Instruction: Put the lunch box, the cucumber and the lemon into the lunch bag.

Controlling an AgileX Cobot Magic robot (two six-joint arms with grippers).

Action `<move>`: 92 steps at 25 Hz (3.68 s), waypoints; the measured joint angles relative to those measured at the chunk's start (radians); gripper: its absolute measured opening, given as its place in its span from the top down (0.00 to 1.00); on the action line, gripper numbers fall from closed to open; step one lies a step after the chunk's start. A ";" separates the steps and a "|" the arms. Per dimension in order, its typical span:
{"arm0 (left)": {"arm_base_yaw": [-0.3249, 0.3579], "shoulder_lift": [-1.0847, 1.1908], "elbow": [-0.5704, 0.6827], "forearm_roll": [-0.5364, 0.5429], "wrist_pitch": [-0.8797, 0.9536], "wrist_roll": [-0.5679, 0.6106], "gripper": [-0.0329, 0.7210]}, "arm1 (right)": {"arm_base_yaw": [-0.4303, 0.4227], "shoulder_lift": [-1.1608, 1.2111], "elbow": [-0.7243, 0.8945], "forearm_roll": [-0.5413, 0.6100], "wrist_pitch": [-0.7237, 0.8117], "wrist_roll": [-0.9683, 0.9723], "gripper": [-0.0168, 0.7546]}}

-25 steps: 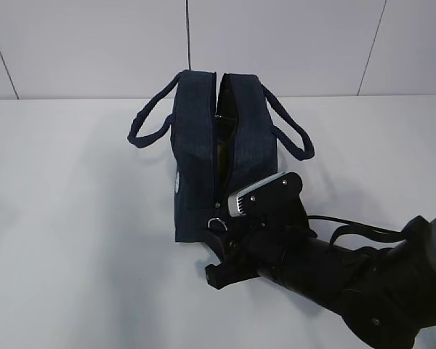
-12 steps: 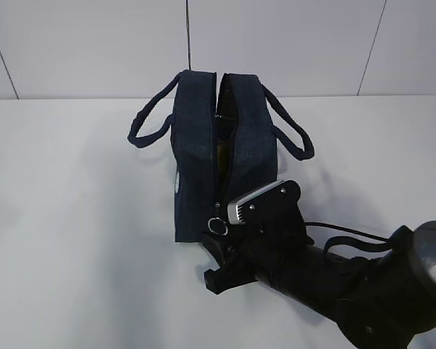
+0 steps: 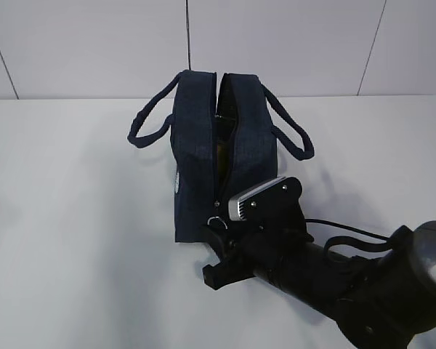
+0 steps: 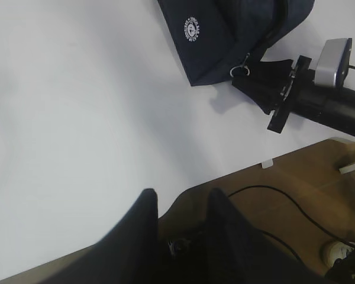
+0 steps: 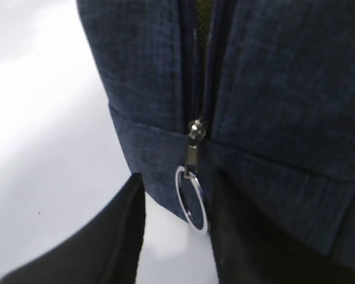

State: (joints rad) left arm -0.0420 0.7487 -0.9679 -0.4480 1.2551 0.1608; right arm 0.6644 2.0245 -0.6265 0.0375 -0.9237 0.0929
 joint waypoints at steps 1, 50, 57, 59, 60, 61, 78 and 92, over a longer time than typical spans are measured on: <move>0.000 0.000 0.000 0.000 -0.002 0.000 0.71 | 0.000 0.000 0.000 0.000 0.000 0.000 0.62; 0.000 0.044 0.000 -0.072 0.002 0.002 0.70 | 0.000 -0.087 0.000 0.008 0.080 0.000 0.98; 0.000 0.068 0.000 -0.072 0.002 0.026 0.65 | 0.000 -0.160 0.000 0.001 0.173 0.000 0.98; 0.000 0.068 0.000 -0.072 0.002 0.028 0.64 | 0.000 -0.181 0.000 -0.001 0.193 -0.002 0.98; 0.000 0.068 0.000 -0.072 0.002 0.028 0.64 | 0.000 -0.193 0.000 -0.001 0.195 -0.006 0.98; 0.000 0.068 0.000 -0.072 0.002 0.030 0.64 | 0.000 -0.207 0.000 -0.001 0.200 -0.011 0.98; 0.000 0.068 0.000 -0.072 0.000 0.066 0.64 | 0.000 -0.316 0.002 0.027 0.225 -0.127 0.98; 0.000 0.111 0.000 -0.097 -0.011 0.147 0.50 | 0.000 -0.377 0.002 0.050 0.211 -0.176 0.98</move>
State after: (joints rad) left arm -0.0420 0.8600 -0.9679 -0.5452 1.2437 0.3078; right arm 0.6644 1.6475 -0.6247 0.0872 -0.7130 -0.0828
